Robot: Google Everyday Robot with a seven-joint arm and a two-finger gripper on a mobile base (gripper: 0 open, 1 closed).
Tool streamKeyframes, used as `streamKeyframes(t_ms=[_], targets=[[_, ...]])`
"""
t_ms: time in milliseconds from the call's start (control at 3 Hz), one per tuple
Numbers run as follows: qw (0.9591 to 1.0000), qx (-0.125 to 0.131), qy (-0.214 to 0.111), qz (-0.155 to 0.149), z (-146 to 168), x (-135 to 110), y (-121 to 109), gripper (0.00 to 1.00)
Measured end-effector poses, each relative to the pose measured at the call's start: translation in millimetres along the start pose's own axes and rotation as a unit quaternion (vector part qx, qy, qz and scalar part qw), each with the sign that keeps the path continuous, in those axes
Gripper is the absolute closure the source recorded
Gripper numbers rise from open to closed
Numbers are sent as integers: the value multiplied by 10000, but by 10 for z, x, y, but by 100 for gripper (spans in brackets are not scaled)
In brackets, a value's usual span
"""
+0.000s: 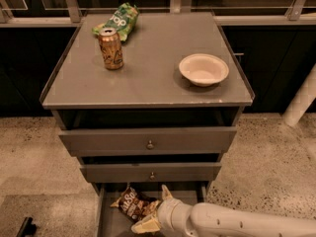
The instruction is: Pick brown chip bag from bottom drawer and place on counter
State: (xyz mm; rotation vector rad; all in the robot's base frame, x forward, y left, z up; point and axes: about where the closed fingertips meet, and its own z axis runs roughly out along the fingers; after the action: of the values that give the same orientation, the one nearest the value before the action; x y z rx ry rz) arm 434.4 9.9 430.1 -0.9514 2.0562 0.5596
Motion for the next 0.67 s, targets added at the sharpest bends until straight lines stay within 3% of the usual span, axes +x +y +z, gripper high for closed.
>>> streamKeyframes(t_ms=[667], targets=[[10000,35,-37,-10,6,23,56,0]])
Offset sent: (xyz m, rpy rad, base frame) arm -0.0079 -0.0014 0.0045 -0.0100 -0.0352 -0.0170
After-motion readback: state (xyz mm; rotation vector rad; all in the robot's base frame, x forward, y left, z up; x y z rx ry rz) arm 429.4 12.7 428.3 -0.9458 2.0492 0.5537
